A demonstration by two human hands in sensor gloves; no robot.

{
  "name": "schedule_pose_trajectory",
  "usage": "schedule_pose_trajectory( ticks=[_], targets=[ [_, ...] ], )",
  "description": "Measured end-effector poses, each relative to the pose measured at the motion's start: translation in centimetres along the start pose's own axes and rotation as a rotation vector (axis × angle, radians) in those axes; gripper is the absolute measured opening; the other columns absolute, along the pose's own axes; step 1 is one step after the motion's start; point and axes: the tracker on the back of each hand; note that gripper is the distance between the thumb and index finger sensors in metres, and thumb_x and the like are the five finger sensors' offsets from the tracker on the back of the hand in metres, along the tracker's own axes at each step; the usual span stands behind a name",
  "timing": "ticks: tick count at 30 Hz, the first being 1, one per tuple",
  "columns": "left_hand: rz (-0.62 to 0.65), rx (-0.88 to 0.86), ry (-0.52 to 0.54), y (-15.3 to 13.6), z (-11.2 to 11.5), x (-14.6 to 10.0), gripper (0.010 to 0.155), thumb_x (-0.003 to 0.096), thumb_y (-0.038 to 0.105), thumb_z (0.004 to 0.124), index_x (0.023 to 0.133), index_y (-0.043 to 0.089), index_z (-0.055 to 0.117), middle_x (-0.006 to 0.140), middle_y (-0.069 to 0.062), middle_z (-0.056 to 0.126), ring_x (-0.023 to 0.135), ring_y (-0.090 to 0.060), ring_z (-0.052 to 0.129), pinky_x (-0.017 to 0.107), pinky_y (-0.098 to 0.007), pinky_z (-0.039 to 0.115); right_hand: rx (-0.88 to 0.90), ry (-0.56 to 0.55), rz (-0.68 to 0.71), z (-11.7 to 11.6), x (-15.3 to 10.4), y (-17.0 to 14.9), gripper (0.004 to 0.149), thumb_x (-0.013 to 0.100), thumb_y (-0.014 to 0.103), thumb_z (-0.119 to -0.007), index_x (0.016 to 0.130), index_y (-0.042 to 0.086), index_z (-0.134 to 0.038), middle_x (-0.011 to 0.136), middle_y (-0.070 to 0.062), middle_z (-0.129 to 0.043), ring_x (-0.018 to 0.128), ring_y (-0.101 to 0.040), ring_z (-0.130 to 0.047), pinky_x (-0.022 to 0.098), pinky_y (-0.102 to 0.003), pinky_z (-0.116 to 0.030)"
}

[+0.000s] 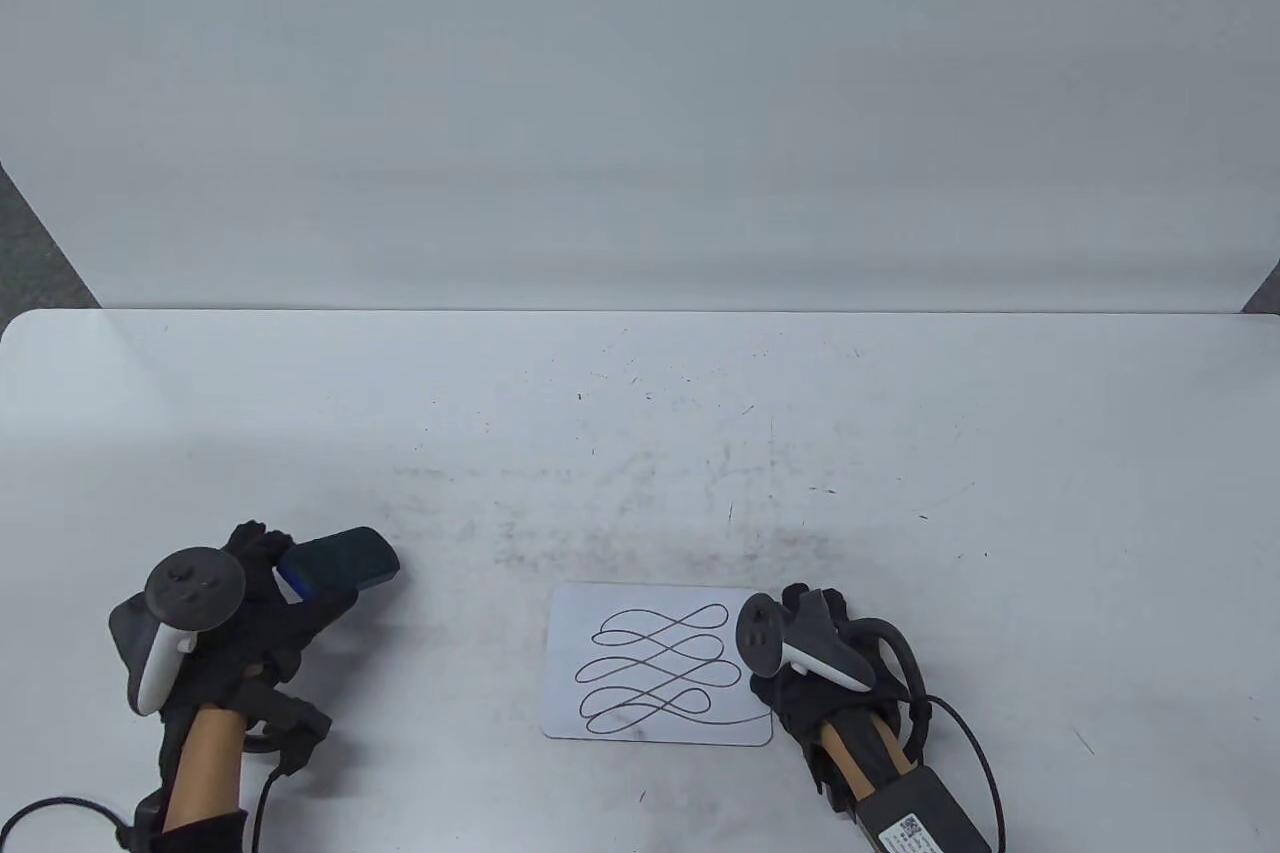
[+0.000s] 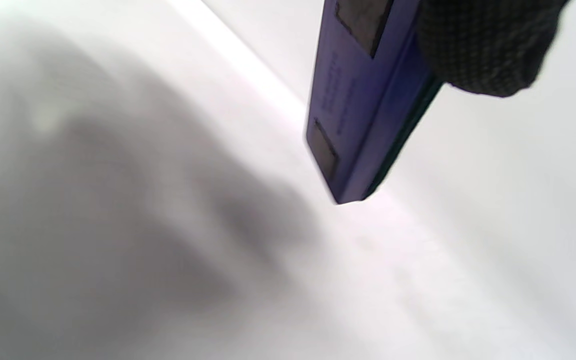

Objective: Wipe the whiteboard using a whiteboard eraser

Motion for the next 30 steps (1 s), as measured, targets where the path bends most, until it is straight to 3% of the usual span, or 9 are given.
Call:
schedule_pose_trajectory(
  ticks=[8, 13, 16, 20, 25, 30],
  targets=[
    [0.287, -0.493, -0.053, 3.4, 1.9, -0.6, 0.095, 0.0389, 0.060, 0.083, 0.101, 0.037, 0.015, 0.121, -0.017, 0.017, 0.112, -0.059, 0.020, 0.072, -0.081, 0.029, 0.016, 0.004, 0.010, -0.1, 0.1, -0.1, 0.071, 0.035, 0.046, -0.054, 0.094, 0.027, -0.021, 0.108, -0.014, -0.023, 0.098, -0.049, -0.031, 0.065, -0.071, -0.042],
    [0.375, -0.602, -0.081, 5.0, 3.3, -0.9, 0.092, 0.0366, 0.063, 0.083, 0.103, 0.044, 0.021, 0.115, -0.009, 0.050, 0.109, -0.048, 0.057, 0.070, -0.078, 0.045, 0.030, 0.008, 0.014, -0.2, 0.1, -0.2, 0.071, 0.035, 0.046, -0.054, 0.094, 0.028, -0.020, 0.108, -0.014, -0.022, 0.098, -0.049, -0.030, 0.065, -0.072, -0.040],
    [0.384, -0.514, -0.049, 5.4, 3.9, -1.2, 0.090, 0.0351, 0.066, 0.080, 0.107, 0.045, 0.029, 0.110, -0.007, 0.053, 0.101, -0.040, 0.063, 0.070, -0.074, 0.050, 0.038, 0.007, 0.014, -0.2, 0.1, -0.2, 0.071, 0.035, 0.045, -0.054, 0.094, 0.028, -0.020, 0.108, -0.014, -0.022, 0.098, -0.049, -0.029, 0.065, -0.072, -0.039],
    [0.362, -0.320, 0.014, 5.7, 4.6, -1.2, 0.094, 0.0336, 0.069, 0.074, 0.114, 0.033, 0.039, 0.106, -0.008, 0.055, 0.091, -0.036, 0.066, 0.065, -0.063, 0.058, 0.040, 0.001, 0.014, -0.3, 0.1, -0.3, 0.071, 0.035, 0.045, -0.054, 0.094, 0.028, -0.020, 0.108, -0.014, -0.022, 0.098, -0.049, -0.029, 0.065, -0.072, -0.039],
    [0.355, -0.058, -0.105, 6.5, 6.4, -1.0, 0.089, 0.0468, 0.062, 0.063, 0.115, 0.027, 0.019, 0.110, -0.013, 0.042, 0.091, -0.042, 0.054, 0.063, -0.066, 0.051, 0.050, 0.007, 0.013, -0.3, 0.1, -0.3, 0.070, 0.035, 0.045, -0.053, 0.094, 0.030, -0.019, 0.108, -0.013, -0.021, 0.098, -0.049, -0.028, 0.065, -0.072, -0.038],
    [0.366, 0.277, -0.176, 8.1, 8.8, -1.4, 0.089, 0.0491, 0.059, 0.065, 0.114, 0.028, 0.012, 0.112, -0.013, 0.035, 0.092, -0.042, 0.049, 0.063, -0.064, 0.049, 0.047, 0.006, 0.013, -0.4, 0.1, -0.3, 0.069, 0.035, 0.045, -0.053, 0.094, 0.031, -0.019, 0.108, -0.014, -0.020, 0.098, -0.049, -0.028, 0.065, -0.072, -0.037]
  ],
)
Point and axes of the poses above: the tracker on the back of each hand, its own y axis roughly to the thumb side, its own x axis roughly from the wrist to the fingertips, z = x × y
